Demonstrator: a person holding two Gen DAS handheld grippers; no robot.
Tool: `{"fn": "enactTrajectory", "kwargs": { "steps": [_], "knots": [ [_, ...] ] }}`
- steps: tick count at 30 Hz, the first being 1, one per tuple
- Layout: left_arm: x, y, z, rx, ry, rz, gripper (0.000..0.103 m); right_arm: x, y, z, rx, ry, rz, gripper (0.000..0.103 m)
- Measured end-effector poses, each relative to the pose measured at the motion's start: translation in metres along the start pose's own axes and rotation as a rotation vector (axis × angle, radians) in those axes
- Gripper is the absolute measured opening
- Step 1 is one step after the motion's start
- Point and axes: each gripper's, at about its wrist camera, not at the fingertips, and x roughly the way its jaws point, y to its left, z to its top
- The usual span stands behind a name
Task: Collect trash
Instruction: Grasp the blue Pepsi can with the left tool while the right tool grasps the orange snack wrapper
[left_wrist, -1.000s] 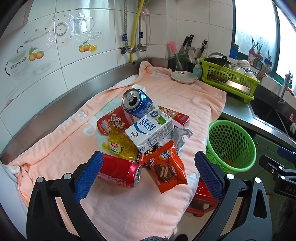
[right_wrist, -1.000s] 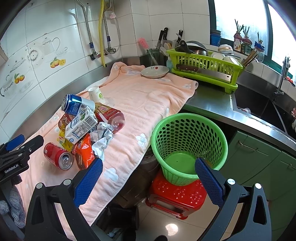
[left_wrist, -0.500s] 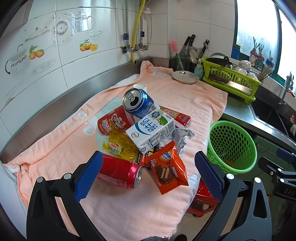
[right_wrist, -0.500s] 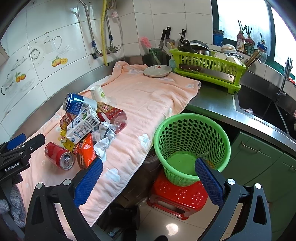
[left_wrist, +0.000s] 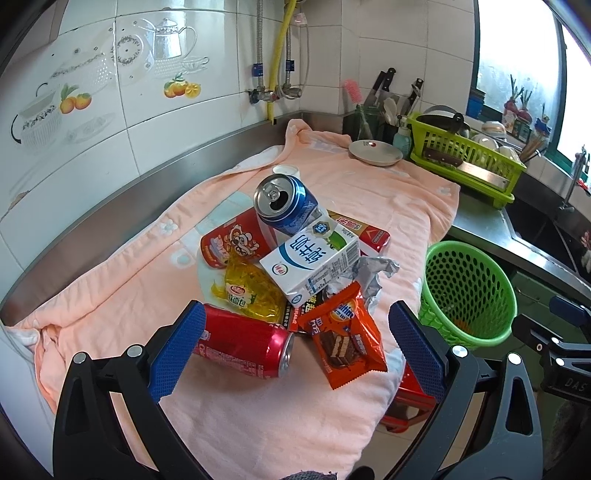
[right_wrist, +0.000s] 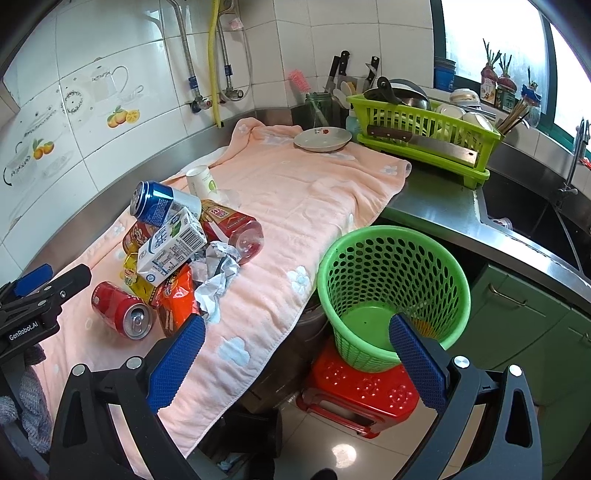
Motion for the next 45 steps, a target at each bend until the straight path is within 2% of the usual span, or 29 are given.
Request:
{"fn": "enactTrajectory", "kwargs": {
  "steps": [17, 27, 31, 34, 40, 45],
  "knots": [
    [0.002, 0.018, 0.010, -0.009, -0.013, 0.012, 0.098, 0.014, 0.020, 0.003, -0.035, 0.019, 0.015, 0.097],
    [0.021, 0.034, 0.037, -0.011, -0.031, -0.015, 0.097, 0.025, 0.036, 0.005, -0.057, 0.036, 0.037, 0.097],
    [0.040, 0.033, 0.052, 0.056, -0.042, -0.052, 0.096, 0.030, 0.040, 0.004, -0.059, 0.047, 0.042, 0.097],
    [0.060, 0.031, 0.062, 0.117, -0.027, -0.091, 0.096, 0.032, 0.042, 0.005, -0.059, 0.050, 0.041, 0.097],
    [0.106, 0.036, 0.081, 0.179, 0.023, -0.158, 0.096, 0.038, 0.043, 0.007, -0.058, 0.062, 0.036, 0.097],
    [0.132, 0.028, 0.091, 0.280, 0.033, -0.171, 0.095, 0.047, 0.043, 0.012, -0.051, 0.085, 0.033, 0.097]
  ]
}}
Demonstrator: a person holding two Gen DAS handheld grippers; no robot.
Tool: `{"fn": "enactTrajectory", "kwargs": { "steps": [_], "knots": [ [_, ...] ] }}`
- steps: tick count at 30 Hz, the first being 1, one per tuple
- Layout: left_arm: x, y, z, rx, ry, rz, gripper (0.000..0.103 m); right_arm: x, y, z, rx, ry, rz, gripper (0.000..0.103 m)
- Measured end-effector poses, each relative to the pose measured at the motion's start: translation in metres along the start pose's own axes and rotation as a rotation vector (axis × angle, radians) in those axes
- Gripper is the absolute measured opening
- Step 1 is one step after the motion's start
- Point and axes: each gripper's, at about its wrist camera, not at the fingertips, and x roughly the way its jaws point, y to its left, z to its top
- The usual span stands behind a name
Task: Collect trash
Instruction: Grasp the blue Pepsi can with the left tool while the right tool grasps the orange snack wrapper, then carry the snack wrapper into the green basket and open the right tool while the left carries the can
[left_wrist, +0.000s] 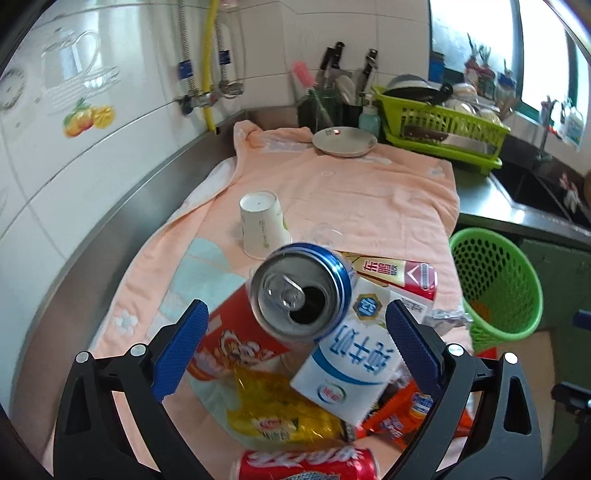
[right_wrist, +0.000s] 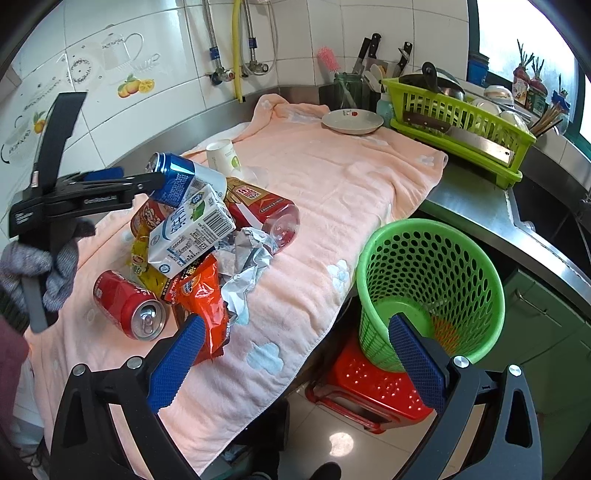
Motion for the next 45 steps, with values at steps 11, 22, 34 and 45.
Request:
{"fn": "enactTrajectory", "kwargs": {
  "steps": [11, 22, 34, 45],
  "knots": [
    [0.036, 0.004, 0.010, 0.108, 0.038, -0.118, 0.090, 0.016, 0.005, 0.008, -0.013, 0.034, -0.008, 0.097],
    [0.043, 0.009, 0.007, 0.094, 0.037, -0.171, 0.066, 0.026, 0.024, 0.018, -0.050, 0.040, 0.040, 0.096],
    [0.006, 0.028, 0.009, -0.025, -0.044, -0.133, 0.065, 0.034, 0.048, 0.047, -0.141, -0.001, 0.146, 0.096],
    [-0.037, 0.055, 0.011, -0.176, -0.137, -0.092, 0.065, 0.063, 0.084, 0.070, -0.306, -0.005, 0.201, 0.096]
  ]
}}
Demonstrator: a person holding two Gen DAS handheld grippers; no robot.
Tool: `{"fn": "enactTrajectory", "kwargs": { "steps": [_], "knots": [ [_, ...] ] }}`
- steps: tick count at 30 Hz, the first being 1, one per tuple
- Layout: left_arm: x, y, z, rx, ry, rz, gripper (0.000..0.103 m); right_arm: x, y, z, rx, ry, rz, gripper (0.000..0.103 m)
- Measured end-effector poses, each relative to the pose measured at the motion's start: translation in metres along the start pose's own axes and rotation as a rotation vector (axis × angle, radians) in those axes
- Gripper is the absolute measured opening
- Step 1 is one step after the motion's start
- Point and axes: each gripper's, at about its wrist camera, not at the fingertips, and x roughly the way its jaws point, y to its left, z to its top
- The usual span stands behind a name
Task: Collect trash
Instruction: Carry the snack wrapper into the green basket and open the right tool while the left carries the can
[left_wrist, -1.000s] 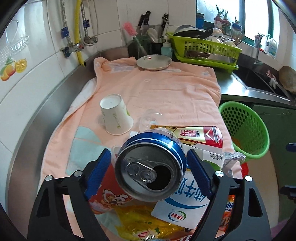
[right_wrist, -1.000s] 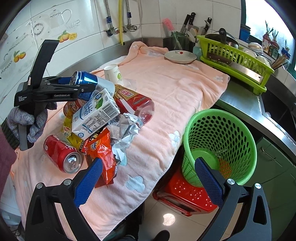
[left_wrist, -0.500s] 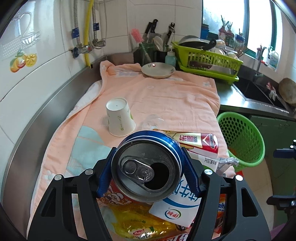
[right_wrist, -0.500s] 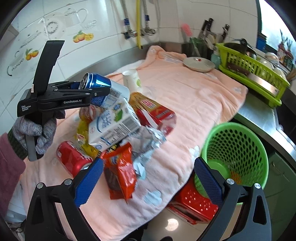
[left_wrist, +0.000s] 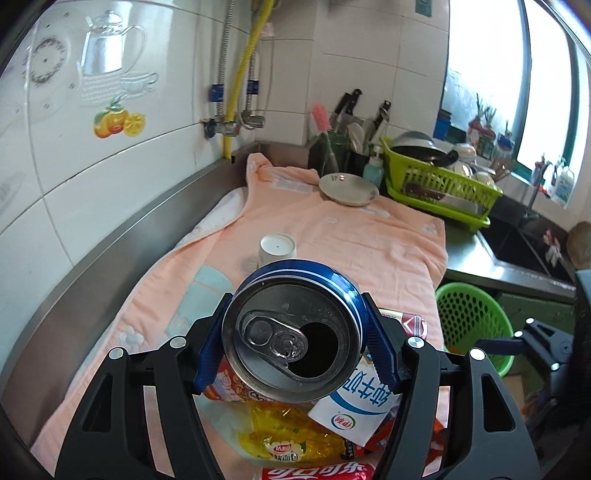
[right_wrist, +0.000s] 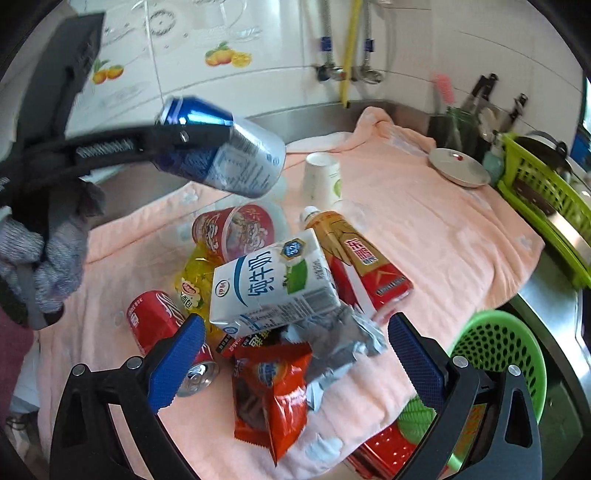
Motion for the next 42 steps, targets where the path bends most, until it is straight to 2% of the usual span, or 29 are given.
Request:
{"fn": "enactTrajectory", "kwargs": {
  "steps": [2, 4, 7, 14, 18, 22, 23, 24, 26, 28, 29, 31, 34, 35, 37, 42],
  "knots": [
    [-0.005, 0.002, -0.001, -0.012, -0.011, 0.012, 0.065, 0.005, 0.004, 0.002, -0.019, 0.003, 0.017, 0.096],
    [-0.011, 0.006, -0.002, -0.031, -0.020, 0.017, 0.065, 0.009, 0.008, 0.003, -0.035, 0.011, -0.002, 0.096],
    [-0.017, 0.010, -0.004, -0.048, -0.029, 0.029, 0.065, 0.008, 0.007, 0.000, -0.007, 0.026, 0.033, 0.096],
    [-0.028, 0.015, -0.010, -0.083, -0.043, 0.035, 0.065, 0.000, 0.014, -0.037, 0.026, 0.077, 0.065, 0.095],
    [-0.032, 0.012, -0.014, -0.085, -0.042, 0.034, 0.065, 0.002, 0.014, -0.052, 0.070, 0.100, 0.089, 0.077],
    [-0.034, 0.010, -0.017, -0.092, -0.042, 0.024, 0.065, 0.010, 0.008, -0.059, 0.121, 0.109, 0.107, 0.072],
    [-0.035, 0.009, -0.018, -0.093, -0.043, 0.021, 0.065, 0.015, 0.005, -0.060, 0.133, 0.122, 0.094, 0.069],
    [-0.036, 0.007, -0.019, -0.091, -0.043, 0.018, 0.065, 0.017, 0.002, -0.061, 0.146, 0.133, 0.097, 0.062],
    [-0.038, 0.003, -0.021, -0.086, -0.045, 0.010, 0.065, 0.023, -0.003, -0.064, 0.186, 0.157, 0.128, 0.059],
    [-0.040, 0.000, -0.023, -0.082, -0.046, 0.007, 0.065, 0.025, -0.005, -0.067, 0.199, 0.163, 0.113, 0.048],
    [-0.042, -0.001, -0.024, -0.079, -0.047, 0.005, 0.065, 0.026, -0.006, -0.069, 0.212, 0.166, 0.125, 0.046],
    [-0.044, -0.003, -0.025, -0.077, -0.049, 0.001, 0.065, 0.025, -0.007, -0.071, 0.225, 0.167, 0.132, 0.033],
    [-0.047, -0.006, -0.025, -0.085, -0.053, -0.015, 0.065, 0.022, -0.010, -0.073, 0.234, 0.156, 0.129, 0.020],
    [-0.048, -0.007, -0.025, -0.087, -0.054, -0.018, 0.065, 0.022, -0.010, -0.074, 0.235, 0.157, 0.127, 0.019],
    [-0.050, -0.011, -0.025, -0.083, -0.056, -0.022, 0.065, 0.018, -0.011, -0.076, 0.240, 0.146, 0.117, 0.007],
    [-0.054, -0.021, -0.023, -0.079, -0.061, -0.047, 0.065, -0.007, -0.019, -0.077, 0.262, 0.095, 0.136, 0.006]
  ]
}}
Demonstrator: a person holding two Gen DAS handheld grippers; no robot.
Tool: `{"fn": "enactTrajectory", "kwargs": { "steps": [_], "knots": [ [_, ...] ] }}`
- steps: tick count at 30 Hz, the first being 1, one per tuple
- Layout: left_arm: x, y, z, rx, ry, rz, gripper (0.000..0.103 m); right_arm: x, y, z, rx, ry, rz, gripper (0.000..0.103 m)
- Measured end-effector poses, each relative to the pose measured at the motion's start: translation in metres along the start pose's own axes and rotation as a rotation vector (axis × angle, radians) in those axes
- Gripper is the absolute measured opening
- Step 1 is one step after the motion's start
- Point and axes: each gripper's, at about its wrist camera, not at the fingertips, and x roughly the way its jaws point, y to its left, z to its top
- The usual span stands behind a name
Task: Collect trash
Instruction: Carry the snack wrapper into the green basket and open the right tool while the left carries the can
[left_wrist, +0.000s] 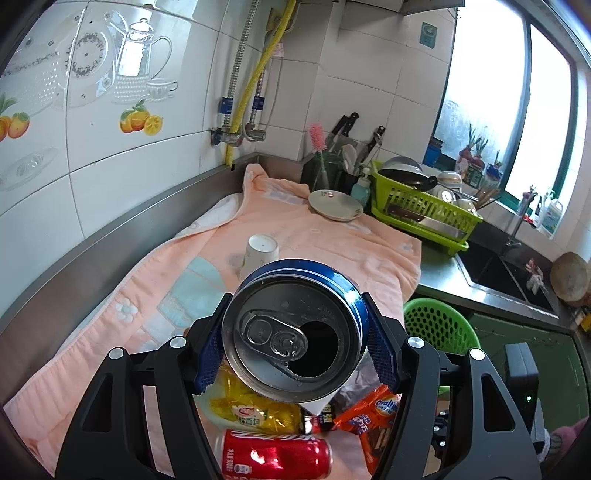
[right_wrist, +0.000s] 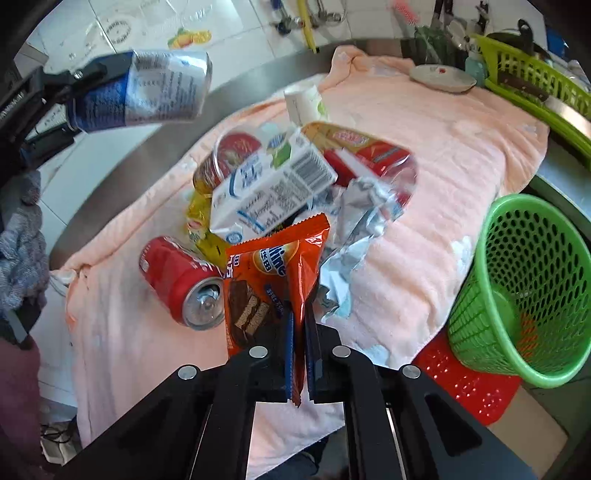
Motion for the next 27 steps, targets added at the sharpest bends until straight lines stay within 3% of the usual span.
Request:
{"fn": "enactTrajectory", "kwargs": {
  "steps": [4, 8, 13, 16, 20, 21, 23, 24, 25, 27],
  "knots": [
    [-0.003, -0.012, 0.004, 0.007, -0.009, -0.026, 0.065, -0.034, -0.019, 0.003, 0.030, -0.079, -0.032, 0.006],
    [-0.003, -0.031, 0.010, 0.027, -0.016, -0.060, 0.065, -0.058, -0.070, 0.007, 0.115, -0.133, -0.171, 0.006],
    [0.005, -0.060, 0.013, 0.057, -0.007, -0.105, 0.065, -0.057, -0.144, 0.007, 0.198, -0.091, -0.371, 0.006],
    [0.009, -0.080, 0.012, 0.078, 0.001, -0.127, 0.065, -0.050, -0.184, 0.003, 0.252, -0.067, -0.431, 0.006],
    [0.022, -0.109, 0.010, 0.093, 0.023, -0.152, 0.065, -0.037, -0.227, -0.001, 0.323, -0.048, -0.451, 0.009],
    [0.026, -0.118, 0.008, 0.097, 0.034, -0.157, 0.065, -0.034, -0.235, -0.002, 0.334, -0.038, -0.431, 0.011],
    [0.037, -0.134, 0.005, 0.105, 0.054, -0.168, 0.065, -0.026, -0.254, -0.003, 0.357, -0.034, -0.416, 0.027],
    [0.042, -0.141, 0.003, 0.109, 0.064, -0.170, 0.065, -0.023, -0.259, -0.001, 0.351, -0.032, -0.417, 0.050],
    [0.048, -0.148, 0.001, 0.111, 0.074, -0.176, 0.065, -0.022, -0.261, 0.000, 0.346, -0.036, -0.419, 0.060],
    [0.058, -0.162, -0.003, 0.124, 0.095, -0.181, 0.065, -0.023, -0.269, -0.001, 0.338, -0.047, -0.438, 0.059]
  ]
}}
